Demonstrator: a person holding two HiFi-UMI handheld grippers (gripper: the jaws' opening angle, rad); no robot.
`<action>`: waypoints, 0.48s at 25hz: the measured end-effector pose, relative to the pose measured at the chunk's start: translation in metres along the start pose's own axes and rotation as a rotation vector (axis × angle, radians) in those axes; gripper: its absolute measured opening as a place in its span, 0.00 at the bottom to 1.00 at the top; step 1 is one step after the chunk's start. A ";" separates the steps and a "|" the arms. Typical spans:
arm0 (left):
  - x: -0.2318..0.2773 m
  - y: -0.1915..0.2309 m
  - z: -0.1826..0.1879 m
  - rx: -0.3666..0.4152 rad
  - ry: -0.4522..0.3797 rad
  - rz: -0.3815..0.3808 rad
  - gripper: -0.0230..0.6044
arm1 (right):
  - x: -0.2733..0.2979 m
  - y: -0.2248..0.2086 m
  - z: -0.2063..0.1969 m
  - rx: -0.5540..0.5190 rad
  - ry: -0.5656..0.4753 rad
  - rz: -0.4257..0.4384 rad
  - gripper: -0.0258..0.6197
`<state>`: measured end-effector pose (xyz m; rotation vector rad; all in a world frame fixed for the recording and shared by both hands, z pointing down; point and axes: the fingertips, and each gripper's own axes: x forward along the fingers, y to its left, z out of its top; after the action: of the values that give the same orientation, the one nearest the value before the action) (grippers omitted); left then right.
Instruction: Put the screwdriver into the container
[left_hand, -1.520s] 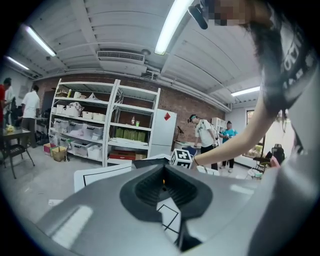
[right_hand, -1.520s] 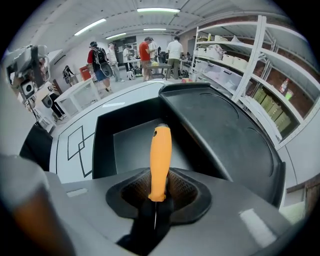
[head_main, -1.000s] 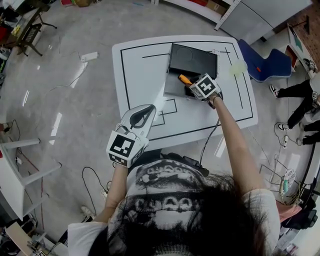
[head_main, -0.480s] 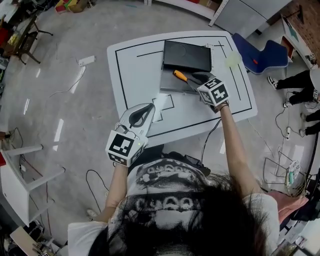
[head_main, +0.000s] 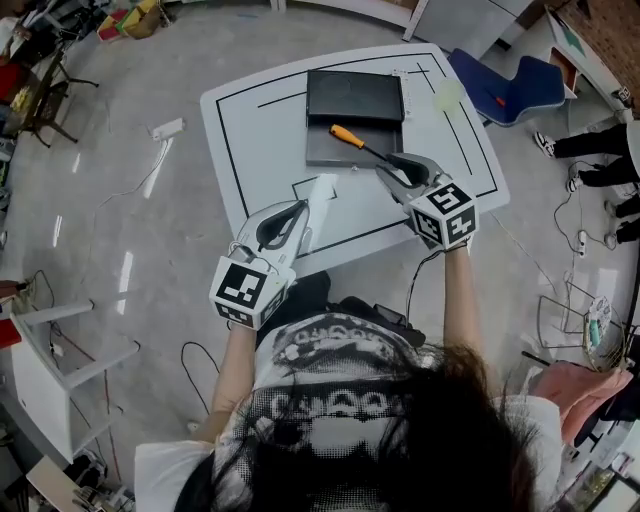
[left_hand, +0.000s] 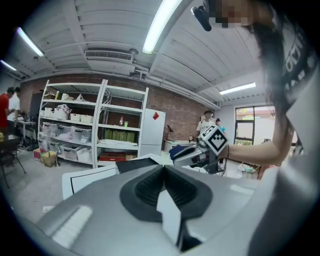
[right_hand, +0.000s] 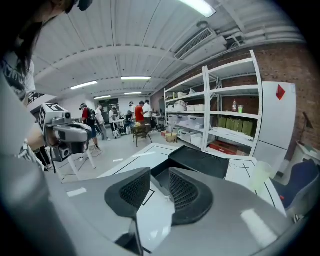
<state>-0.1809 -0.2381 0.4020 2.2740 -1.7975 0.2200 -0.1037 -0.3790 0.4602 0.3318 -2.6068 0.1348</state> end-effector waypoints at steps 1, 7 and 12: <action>-0.001 -0.005 0.000 0.002 0.002 -0.002 0.04 | -0.009 0.006 -0.001 0.007 -0.013 -0.001 0.23; -0.006 -0.041 -0.003 0.004 0.010 -0.030 0.04 | -0.056 0.047 -0.016 0.066 -0.077 -0.006 0.23; -0.014 -0.073 -0.005 0.017 0.012 -0.042 0.04 | -0.091 0.080 -0.037 0.107 -0.108 -0.006 0.23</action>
<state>-0.1129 -0.2078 0.3966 2.3145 -1.7467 0.2412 -0.0304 -0.2773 0.4442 0.3950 -2.7104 0.2615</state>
